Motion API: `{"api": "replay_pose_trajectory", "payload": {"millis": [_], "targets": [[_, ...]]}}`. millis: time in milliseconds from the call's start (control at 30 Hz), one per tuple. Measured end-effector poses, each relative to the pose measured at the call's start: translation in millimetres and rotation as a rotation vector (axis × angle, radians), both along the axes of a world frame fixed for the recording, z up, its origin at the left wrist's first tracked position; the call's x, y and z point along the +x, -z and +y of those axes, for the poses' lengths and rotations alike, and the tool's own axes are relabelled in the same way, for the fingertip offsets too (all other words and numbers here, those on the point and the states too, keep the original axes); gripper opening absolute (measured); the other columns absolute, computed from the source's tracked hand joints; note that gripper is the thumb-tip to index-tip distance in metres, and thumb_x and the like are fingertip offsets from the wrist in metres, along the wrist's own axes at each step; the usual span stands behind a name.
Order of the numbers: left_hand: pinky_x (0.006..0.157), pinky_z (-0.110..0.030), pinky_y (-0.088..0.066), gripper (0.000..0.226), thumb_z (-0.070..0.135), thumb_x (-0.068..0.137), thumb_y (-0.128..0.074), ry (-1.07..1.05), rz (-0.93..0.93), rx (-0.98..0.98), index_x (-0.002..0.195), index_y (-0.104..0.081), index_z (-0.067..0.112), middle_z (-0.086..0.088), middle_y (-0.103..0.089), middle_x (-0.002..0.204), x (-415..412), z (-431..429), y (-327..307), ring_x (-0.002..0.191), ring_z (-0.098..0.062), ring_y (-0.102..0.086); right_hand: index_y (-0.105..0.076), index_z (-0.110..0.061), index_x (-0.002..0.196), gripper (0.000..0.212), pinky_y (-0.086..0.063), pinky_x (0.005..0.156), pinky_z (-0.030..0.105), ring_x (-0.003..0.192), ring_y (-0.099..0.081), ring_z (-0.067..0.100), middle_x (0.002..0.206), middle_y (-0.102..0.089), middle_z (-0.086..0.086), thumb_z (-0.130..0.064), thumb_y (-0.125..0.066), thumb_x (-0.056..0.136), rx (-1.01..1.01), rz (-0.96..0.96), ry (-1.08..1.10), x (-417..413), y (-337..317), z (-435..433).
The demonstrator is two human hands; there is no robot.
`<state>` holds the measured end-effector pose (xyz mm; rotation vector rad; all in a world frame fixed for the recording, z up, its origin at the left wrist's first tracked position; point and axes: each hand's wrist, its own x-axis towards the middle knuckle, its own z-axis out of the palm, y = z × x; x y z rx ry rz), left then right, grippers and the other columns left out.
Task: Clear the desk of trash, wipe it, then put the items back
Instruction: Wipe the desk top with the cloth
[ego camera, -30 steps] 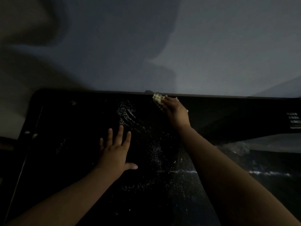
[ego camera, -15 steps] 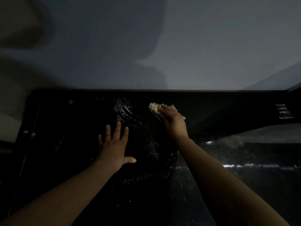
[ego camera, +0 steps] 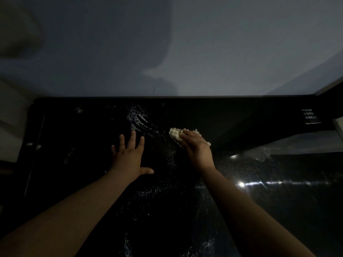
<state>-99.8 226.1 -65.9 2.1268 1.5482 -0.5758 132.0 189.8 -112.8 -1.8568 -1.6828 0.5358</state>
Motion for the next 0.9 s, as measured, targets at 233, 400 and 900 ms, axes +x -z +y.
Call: {"api": "replay_pose_trajectory", "payload": {"millis": [233,400,900], "targets": [[0.118,-0.054,-0.001,0.114,0.077,0.070,-0.057,0.012,-0.121,-0.015,0.153,0.003,0.027,-0.002,0.019,0.159,-5.1,-22.0,-8.1,0.144,-0.035,0.020,-0.065,-0.024,0.123,0.030,-0.031,0.111,0.029,0.131,-0.044,0.012,0.136,-0.056,-0.004,-0.026,-0.060,0.093,-0.030,-0.014,0.020,-2.3,3.3,-31.8],[0.116,-0.057,0.004,0.120,0.077,0.068,-0.060,0.146,-0.110,-0.096,0.152,0.012,0.029,-0.001,0.032,0.155,-11.8,-60.8,-11.6,0.141,-0.036,0.029,-0.065,-0.023,0.123,0.030,-0.028,0.111,0.025,0.131,-0.041,0.007,0.137,-0.055,-0.004,-0.024,-0.060,0.093,-0.024,-0.004,0.047,-8.3,-0.9,-48.2],[0.113,-0.063,0.004,0.143,0.072,0.055,-0.074,0.216,0.051,-0.073,0.148,0.024,0.024,-0.009,0.040,0.150,-11.2,-88.6,-3.8,0.138,-0.042,0.031,-0.066,-0.022,0.121,0.029,-0.036,0.111,0.039,0.131,-0.046,0.013,0.135,-0.057,-0.003,-0.021,-0.063,0.092,-0.003,0.015,0.107,-20.9,-1.2,-101.2]]}}
